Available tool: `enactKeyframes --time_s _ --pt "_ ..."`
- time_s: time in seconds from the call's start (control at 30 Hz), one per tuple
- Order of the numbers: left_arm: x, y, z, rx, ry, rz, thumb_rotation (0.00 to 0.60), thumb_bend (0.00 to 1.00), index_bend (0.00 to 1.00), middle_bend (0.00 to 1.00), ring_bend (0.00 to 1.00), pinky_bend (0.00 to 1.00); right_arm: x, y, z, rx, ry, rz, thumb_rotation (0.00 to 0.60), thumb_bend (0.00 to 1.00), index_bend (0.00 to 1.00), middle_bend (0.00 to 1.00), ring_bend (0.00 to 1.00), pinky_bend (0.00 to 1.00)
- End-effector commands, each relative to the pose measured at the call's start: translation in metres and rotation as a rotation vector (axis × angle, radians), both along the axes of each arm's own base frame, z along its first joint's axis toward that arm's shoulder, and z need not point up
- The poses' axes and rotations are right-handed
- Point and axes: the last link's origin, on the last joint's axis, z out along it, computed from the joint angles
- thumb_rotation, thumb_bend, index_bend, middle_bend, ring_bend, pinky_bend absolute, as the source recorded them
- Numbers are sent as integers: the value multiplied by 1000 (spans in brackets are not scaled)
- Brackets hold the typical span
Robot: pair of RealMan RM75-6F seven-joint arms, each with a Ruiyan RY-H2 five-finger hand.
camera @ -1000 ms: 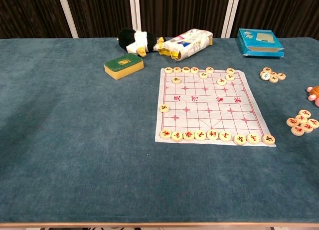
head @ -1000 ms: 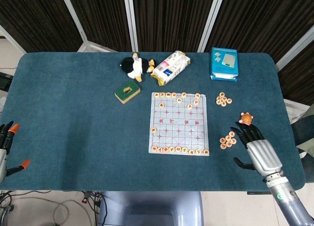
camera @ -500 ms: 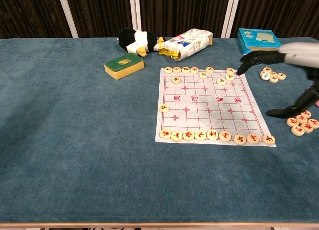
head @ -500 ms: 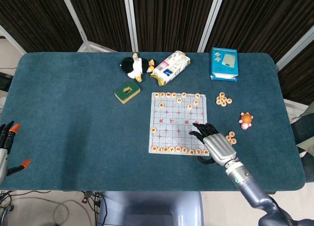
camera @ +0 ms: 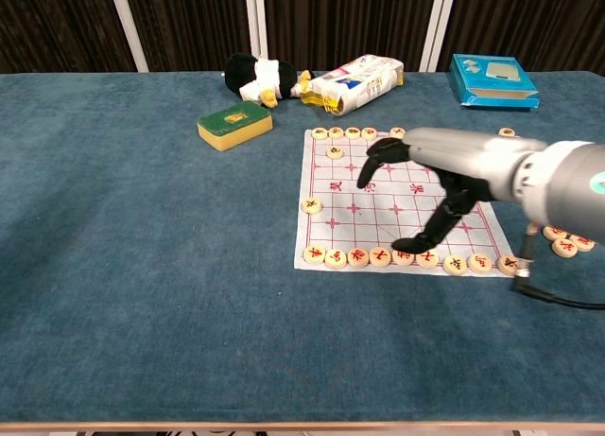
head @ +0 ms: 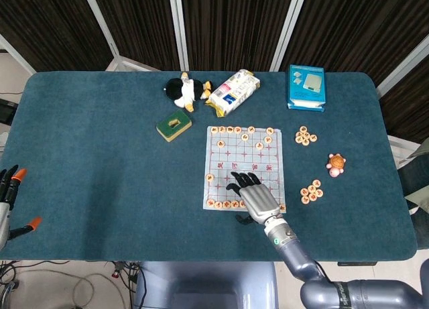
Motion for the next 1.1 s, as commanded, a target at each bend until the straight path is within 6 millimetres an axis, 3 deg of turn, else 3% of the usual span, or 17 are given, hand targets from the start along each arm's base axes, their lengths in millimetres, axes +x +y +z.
enactKeyframes --time_s 0.03,0.33,1.1 --pt "0 0 0 -1 0 0 600 48 0 0 0 51 13 -2 -13 -16 29 -19 600 333 268 0 0 23" --pt "0 0 0 1 -3 0 600 48 0 0 0 51 33 -8 -41 -30 63 -80 600 333 284 0 0 23" --pt "0 1 1 7 -12 6 600 48 0 0 0 51 40 -18 -69 -65 57 -149 600 334 333 0 0 23"
